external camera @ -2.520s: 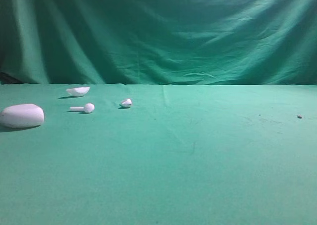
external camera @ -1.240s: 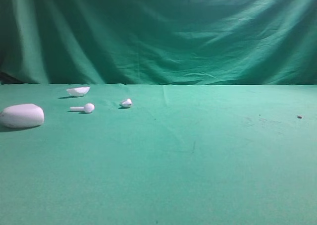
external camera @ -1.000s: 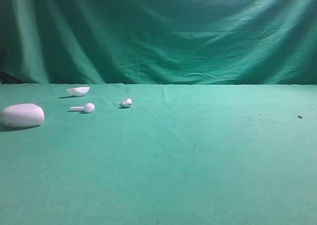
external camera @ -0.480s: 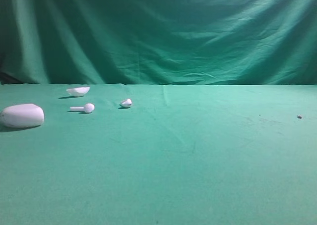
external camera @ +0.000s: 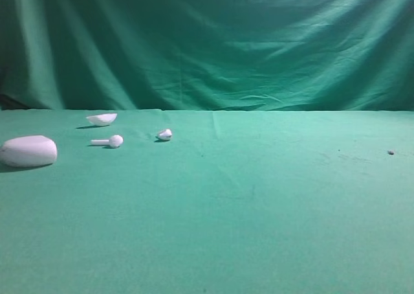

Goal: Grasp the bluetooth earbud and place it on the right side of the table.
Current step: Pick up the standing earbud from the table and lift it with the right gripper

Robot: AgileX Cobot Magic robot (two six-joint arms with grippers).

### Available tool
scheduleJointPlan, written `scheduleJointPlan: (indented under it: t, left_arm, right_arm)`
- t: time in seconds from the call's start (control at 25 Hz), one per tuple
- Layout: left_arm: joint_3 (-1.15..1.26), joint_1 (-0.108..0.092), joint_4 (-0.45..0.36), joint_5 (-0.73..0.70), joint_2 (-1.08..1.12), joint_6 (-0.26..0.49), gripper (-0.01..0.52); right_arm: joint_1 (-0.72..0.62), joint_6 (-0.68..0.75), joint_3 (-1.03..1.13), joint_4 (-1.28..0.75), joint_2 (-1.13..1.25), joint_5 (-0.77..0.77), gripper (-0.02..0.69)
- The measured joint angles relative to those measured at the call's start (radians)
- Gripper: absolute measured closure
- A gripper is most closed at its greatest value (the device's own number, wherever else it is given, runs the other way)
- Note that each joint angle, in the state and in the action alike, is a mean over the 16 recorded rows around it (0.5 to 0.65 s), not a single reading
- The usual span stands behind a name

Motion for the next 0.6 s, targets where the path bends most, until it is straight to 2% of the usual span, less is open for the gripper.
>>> scheduleJointPlan:
  t: [0.24, 0.6]
  left_arm:
    - [0.0, 0.0, 0.0, 0.0, 0.0, 0.0, 0.514]
    - [0.0, 0.0, 0.0, 0.0, 0.0, 0.0, 0.514]
  right_arm:
    - [0.145, -0.014, -0.27, -0.014, 0.294, 0.085, 0.64]
    - [0.234, 0.026, -0.629, -0.006, 0.653, 0.159, 0.479]
